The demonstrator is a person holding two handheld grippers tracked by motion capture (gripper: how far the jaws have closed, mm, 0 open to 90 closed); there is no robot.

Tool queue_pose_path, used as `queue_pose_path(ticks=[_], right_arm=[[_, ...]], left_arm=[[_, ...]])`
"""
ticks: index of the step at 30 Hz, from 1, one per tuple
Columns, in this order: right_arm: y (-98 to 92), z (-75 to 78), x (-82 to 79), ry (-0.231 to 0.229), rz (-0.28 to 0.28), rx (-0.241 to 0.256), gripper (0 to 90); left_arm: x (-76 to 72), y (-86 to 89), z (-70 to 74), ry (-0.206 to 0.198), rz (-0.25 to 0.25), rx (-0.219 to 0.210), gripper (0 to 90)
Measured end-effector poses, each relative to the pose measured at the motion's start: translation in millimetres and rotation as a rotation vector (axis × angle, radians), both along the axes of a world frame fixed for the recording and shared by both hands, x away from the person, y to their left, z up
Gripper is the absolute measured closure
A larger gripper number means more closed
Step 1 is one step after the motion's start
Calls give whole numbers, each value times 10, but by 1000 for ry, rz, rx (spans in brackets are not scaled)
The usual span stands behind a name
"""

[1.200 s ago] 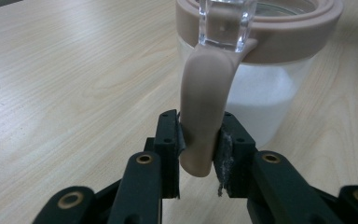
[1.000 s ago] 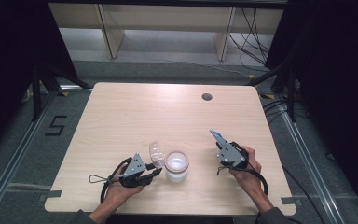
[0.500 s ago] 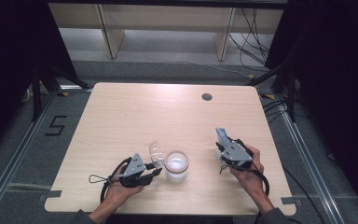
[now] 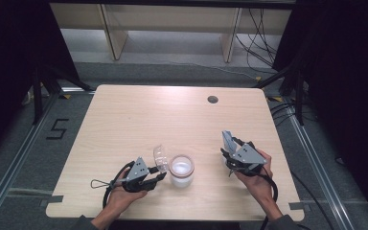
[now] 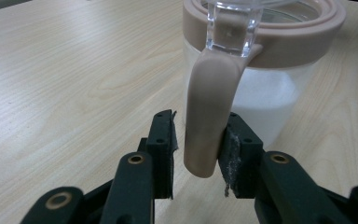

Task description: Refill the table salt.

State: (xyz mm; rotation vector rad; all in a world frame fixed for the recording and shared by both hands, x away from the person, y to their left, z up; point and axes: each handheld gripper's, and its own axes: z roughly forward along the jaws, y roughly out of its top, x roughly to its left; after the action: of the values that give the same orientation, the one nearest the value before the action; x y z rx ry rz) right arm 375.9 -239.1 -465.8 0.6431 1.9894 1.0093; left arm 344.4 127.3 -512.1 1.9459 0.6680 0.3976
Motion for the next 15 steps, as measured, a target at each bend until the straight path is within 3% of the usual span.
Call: queue_pose_path(ticks=[15], right_arm=[[-108, 63, -157, -18, -25, 93, 386]], left_arm=[[-3, 11, 10, 7, 3, -16, 651]])
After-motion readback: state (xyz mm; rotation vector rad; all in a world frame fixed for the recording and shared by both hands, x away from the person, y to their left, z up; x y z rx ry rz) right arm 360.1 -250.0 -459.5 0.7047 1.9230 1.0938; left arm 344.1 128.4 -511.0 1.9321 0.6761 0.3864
